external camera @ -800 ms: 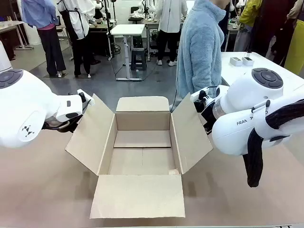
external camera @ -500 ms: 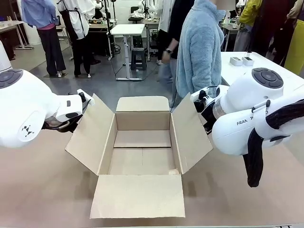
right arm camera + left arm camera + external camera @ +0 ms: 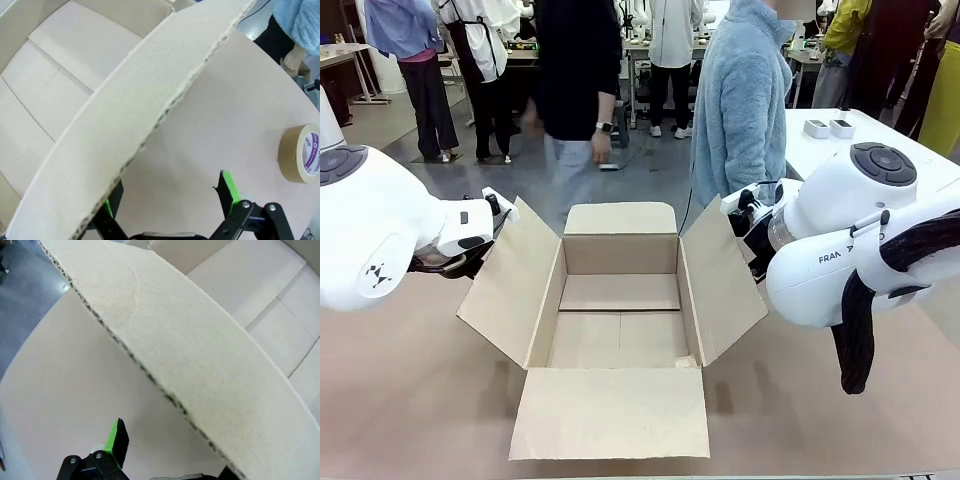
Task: Wrap the clocks to prevent damage.
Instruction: Open the side flaps of the Package Box.
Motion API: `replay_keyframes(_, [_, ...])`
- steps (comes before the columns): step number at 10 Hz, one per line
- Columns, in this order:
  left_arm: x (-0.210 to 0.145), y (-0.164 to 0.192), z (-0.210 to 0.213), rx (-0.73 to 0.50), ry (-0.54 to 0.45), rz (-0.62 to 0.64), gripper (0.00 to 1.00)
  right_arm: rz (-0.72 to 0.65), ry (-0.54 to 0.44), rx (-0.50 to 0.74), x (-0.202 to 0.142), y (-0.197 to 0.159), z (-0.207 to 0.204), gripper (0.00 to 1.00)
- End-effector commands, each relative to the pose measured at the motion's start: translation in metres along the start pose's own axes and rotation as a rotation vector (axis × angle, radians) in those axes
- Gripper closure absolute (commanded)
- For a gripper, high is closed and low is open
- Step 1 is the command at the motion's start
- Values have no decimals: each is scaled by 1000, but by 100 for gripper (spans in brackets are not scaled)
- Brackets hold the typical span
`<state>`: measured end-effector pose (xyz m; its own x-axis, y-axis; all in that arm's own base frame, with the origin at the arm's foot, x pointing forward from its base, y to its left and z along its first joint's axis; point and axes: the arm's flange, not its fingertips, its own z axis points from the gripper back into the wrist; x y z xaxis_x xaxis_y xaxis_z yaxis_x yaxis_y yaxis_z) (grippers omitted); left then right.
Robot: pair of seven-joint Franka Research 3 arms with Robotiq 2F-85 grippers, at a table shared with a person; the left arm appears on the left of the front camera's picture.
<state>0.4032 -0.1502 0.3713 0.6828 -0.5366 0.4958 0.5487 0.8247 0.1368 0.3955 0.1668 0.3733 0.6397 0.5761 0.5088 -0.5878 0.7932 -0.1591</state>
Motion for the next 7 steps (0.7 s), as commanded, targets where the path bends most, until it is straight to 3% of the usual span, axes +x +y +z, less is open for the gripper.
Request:
replay_keyframes(1, [0, 0, 0, 0, 0, 0, 0, 0, 0, 0, 0, 0, 0, 0])
replay_keyframes(7, [0, 0, 0, 0, 0, 0, 0, 0, 0, 0, 0, 0, 0, 0])
